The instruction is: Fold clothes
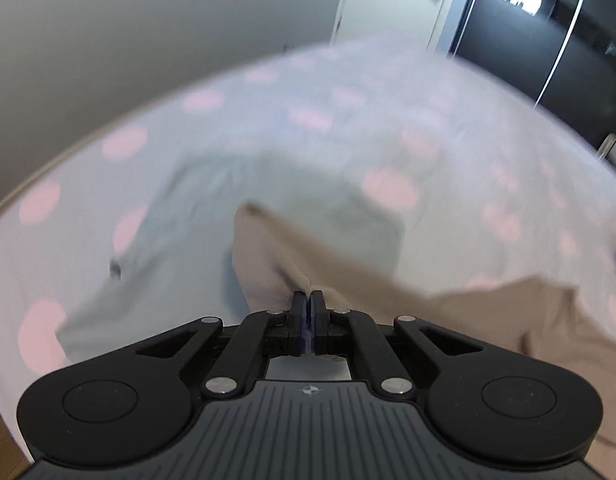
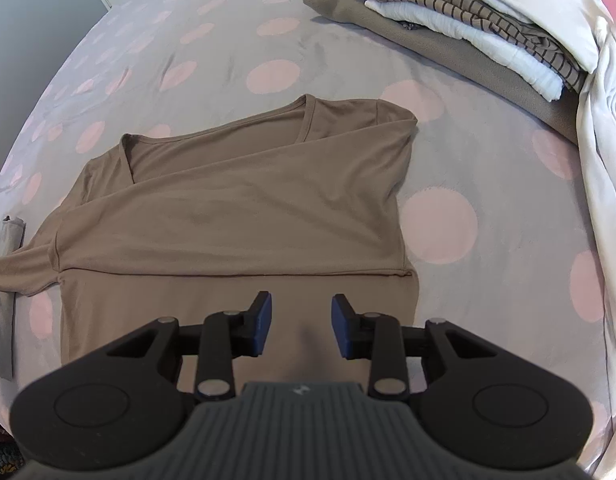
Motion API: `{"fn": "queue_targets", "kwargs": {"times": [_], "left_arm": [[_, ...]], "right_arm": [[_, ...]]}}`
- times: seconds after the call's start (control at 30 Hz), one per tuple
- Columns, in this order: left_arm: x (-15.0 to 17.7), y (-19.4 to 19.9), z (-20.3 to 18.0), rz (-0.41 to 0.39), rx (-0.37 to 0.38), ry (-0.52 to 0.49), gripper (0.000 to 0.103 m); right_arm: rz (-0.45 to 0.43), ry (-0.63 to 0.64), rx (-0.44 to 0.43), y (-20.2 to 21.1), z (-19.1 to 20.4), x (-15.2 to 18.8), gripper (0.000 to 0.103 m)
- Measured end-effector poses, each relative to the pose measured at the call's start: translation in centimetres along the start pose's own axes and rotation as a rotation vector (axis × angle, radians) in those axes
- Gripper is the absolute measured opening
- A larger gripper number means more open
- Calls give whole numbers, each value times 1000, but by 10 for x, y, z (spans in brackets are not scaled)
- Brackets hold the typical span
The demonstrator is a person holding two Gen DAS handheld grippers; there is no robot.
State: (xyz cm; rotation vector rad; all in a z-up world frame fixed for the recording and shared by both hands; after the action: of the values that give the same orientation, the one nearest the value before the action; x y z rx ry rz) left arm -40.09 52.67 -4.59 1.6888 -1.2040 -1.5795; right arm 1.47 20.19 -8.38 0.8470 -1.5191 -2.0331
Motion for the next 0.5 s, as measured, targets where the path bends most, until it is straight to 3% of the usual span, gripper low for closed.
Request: {"fn": "queue_targets", "kwargs": {"times": [0.1, 0.27, 0.5], "left_arm": [[-9, 38, -8, -102, 70, 2, 0], [-24, 92, -47, -205, 227, -64, 0], [-22, 133, -156, -215, 481, -262, 0]], "right_arm": [[12, -3, -1, -5, 1, -3, 36], [21, 2, -10, -10, 6, -7, 36], [8, -10, -42, -4, 5, -12, 36]]}}
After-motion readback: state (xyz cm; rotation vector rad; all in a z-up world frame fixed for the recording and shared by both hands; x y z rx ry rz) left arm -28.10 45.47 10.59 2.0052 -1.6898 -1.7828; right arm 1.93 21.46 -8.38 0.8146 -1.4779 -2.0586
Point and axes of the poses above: each gripper's, at about its wrist camera, not at the fingertips, and y roughly against the way its jaws point, z to its left, x to its underside, the point moved 2 cm from there along -y, roughly the way its jaws point, and after that the axes turned 11 degrees about z, right-handed, at the moved point
